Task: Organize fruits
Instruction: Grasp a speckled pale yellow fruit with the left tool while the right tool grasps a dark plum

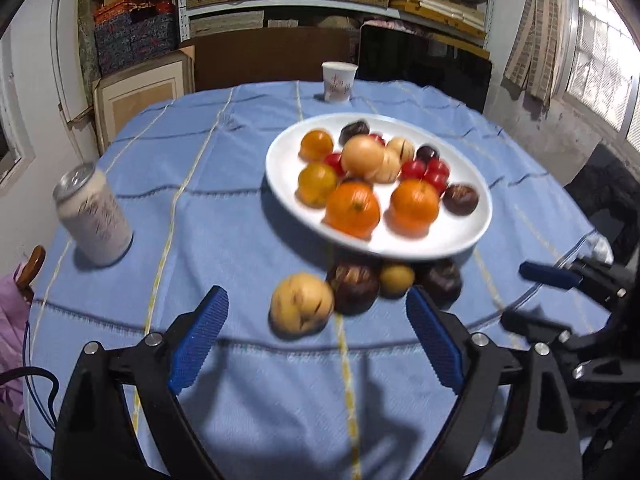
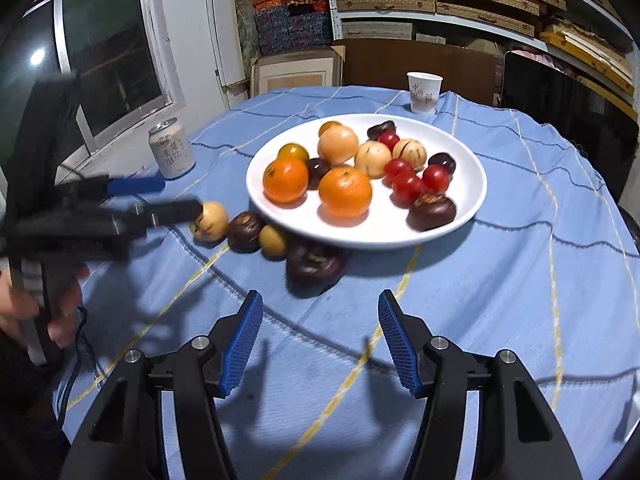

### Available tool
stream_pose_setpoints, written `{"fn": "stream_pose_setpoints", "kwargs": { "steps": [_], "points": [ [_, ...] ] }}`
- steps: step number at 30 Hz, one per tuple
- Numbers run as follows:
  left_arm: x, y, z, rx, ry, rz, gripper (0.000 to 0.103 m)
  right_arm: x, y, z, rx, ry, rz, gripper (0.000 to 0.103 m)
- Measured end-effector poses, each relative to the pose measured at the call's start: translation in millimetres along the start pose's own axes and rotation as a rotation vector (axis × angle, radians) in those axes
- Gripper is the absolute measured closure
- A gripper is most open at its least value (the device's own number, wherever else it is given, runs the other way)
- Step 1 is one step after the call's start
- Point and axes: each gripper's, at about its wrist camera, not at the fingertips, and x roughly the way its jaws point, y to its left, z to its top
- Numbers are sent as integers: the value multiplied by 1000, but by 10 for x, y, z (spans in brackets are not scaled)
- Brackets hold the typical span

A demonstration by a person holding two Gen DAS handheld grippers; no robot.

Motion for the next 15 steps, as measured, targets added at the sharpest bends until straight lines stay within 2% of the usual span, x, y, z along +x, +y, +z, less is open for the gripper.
{"fn": "stream_pose_setpoints", "kwargs": {
  "steps": [2, 9, 15],
  "points": [
    [28, 5, -98, 17, -4, 49, 15, 32, 70, -13, 2, 1, -37, 42],
    [78, 194, -153, -53, -8, 22, 15, 147, 182, 20, 10, -1, -86, 42],
    [83, 199, -155, -50, -15, 10, 15, 333, 135, 103, 62, 31, -107, 42]
  ]
}}
